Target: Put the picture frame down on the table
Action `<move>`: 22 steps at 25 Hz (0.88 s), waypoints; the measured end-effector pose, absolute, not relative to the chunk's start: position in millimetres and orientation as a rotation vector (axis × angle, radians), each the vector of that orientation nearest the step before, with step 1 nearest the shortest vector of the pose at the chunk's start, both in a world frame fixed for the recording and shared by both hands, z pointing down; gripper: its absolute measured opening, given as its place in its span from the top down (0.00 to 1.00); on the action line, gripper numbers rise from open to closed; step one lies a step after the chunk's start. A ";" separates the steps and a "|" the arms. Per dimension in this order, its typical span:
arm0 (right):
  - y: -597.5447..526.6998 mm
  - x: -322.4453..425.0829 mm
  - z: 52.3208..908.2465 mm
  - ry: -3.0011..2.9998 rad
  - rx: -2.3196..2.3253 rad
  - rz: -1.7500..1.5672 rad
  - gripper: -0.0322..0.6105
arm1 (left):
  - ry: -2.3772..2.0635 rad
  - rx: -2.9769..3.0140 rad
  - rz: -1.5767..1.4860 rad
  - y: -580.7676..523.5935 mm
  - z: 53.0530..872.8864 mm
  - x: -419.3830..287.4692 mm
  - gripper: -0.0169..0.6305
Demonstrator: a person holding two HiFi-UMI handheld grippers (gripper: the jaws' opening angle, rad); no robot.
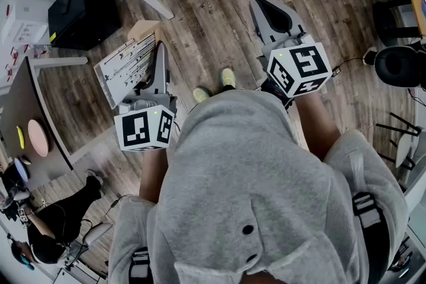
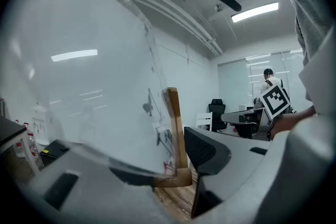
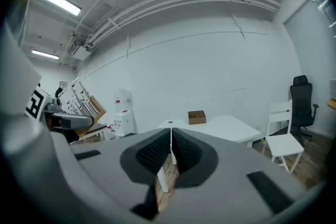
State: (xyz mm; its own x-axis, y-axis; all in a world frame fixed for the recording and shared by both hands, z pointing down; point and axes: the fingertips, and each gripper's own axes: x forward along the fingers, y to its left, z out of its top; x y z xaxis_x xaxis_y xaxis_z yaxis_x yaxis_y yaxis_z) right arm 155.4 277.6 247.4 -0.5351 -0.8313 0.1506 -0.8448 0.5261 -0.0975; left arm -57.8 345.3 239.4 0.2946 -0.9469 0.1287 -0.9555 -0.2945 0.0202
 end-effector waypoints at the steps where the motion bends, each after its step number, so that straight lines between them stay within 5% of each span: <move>1: 276.7 156.5 247.2 -2.674 1.468 0.244 0.91 | -1.806 2.454 0.142 344.7 240.0 -56.3 0.67; 22: 254.2 173.1 252.6 -2.757 1.413 0.267 0.91 | -1.878 2.444 0.197 337.3 242.9 -27.4 0.67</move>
State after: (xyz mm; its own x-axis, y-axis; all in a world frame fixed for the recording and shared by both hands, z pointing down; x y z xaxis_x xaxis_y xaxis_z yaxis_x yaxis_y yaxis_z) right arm 173.1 254.2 252.6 -0.5865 -0.8029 0.1068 -0.8085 0.5722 -0.1378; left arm -27.4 337.3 242.9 0.2528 -0.9582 0.1336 -0.9651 -0.2596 -0.0354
